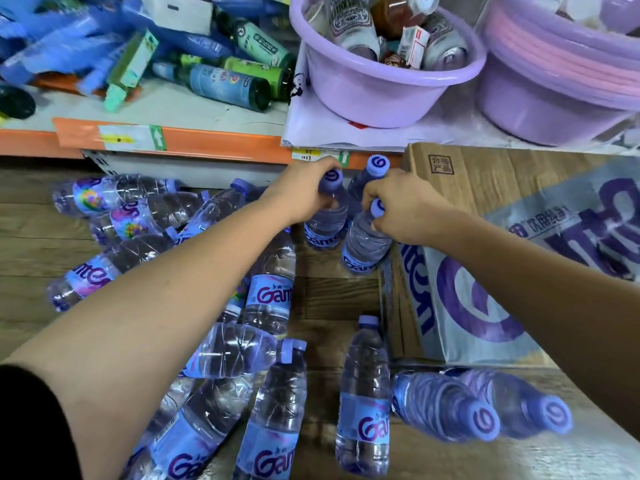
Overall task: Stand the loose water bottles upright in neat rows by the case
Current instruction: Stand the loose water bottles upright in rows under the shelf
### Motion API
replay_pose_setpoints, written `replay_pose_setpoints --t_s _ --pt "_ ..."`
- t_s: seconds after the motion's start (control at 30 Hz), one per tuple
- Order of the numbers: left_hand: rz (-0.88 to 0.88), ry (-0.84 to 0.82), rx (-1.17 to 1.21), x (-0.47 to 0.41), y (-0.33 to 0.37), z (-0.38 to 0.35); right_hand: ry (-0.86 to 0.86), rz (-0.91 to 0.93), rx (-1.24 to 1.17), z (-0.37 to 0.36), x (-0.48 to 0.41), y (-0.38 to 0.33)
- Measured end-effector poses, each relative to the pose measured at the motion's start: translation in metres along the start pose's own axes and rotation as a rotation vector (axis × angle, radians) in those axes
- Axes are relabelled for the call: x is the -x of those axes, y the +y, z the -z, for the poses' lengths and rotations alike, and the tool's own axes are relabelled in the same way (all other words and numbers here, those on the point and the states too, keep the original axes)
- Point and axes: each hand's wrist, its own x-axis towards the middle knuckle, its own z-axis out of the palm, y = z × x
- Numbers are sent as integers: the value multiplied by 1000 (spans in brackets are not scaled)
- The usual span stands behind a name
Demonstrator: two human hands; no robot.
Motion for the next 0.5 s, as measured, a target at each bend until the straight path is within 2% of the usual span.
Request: replay_pose_setpoints --t_s 0.07,0.13,0.2,0.33,0.5 --pt "0 -26 100 0 -5 3 -12 16 84 0 4 -2" --pt "57 -57 327 2 -12 7 -6 47 190 0 7 -4" --pt "140 -12 452 3 -22 11 21 85 279 -1 8 -5" --pt "201 62 189 9 -45 6 38 130 359 5 3 -7" --pt "182 -178 -320 8 -69 -35 278 159 263 14 -14 -15"
